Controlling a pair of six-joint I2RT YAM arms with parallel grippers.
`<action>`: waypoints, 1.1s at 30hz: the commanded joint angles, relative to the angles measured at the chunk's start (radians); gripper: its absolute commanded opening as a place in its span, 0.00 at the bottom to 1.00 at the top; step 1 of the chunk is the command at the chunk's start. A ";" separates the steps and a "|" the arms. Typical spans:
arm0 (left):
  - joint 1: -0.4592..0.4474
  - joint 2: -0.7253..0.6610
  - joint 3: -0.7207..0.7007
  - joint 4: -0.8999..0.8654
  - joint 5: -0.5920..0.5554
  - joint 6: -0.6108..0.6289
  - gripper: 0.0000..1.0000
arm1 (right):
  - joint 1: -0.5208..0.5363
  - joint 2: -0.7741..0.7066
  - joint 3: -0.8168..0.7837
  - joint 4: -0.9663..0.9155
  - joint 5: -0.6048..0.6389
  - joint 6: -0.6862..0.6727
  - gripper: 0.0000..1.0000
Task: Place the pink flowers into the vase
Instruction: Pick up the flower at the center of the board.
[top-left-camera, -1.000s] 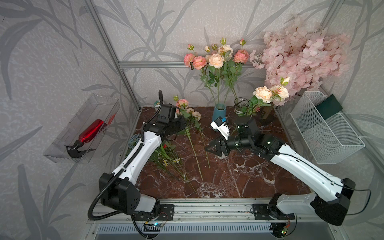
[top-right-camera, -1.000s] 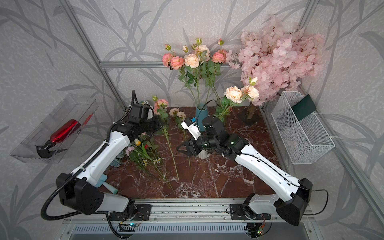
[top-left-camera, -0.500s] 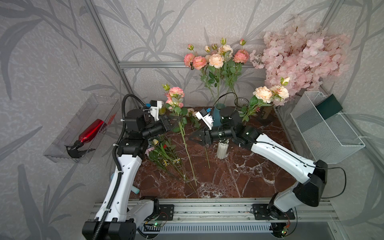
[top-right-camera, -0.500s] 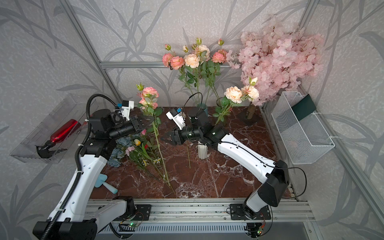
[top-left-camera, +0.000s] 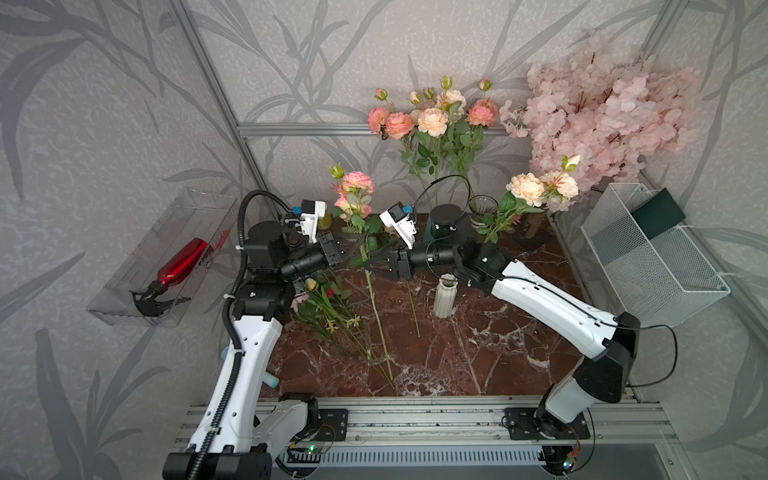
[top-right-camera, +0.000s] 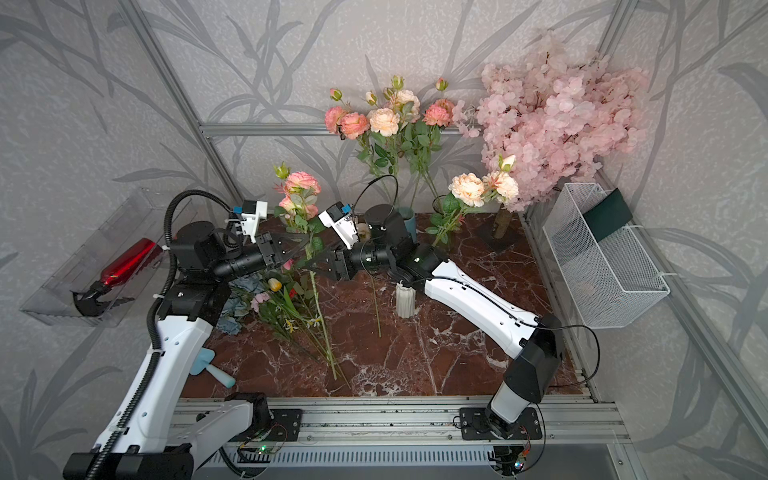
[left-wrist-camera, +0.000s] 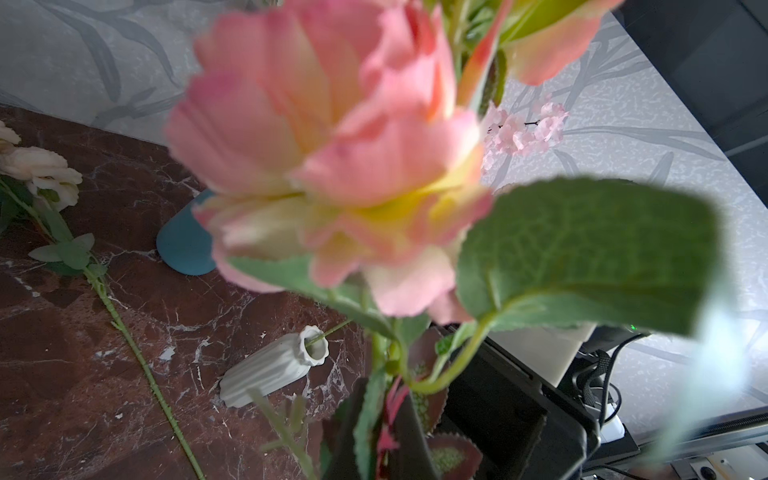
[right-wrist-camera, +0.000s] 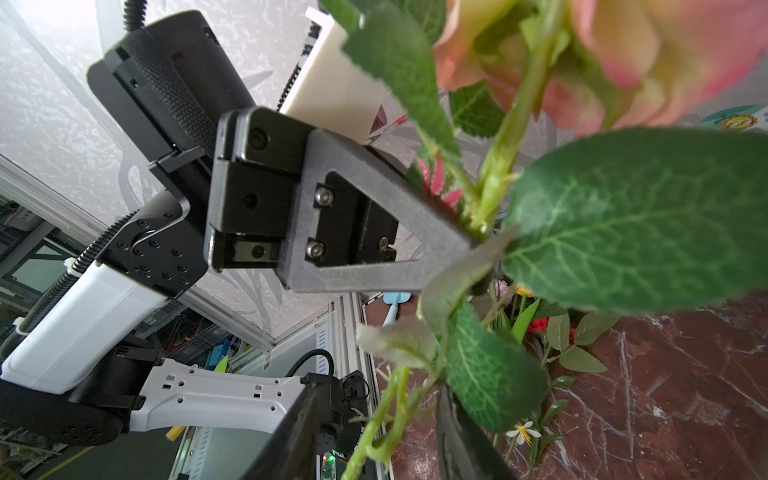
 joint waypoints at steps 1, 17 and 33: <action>0.005 -0.015 -0.008 0.076 0.044 -0.038 0.00 | 0.004 0.015 0.035 0.021 -0.016 -0.001 0.42; 0.005 -0.020 -0.041 0.136 0.074 -0.078 0.00 | 0.004 0.052 0.085 0.060 -0.038 0.007 0.29; -0.016 -0.029 -0.050 0.152 0.110 -0.077 0.00 | 0.002 0.111 0.097 0.124 -0.044 0.031 0.03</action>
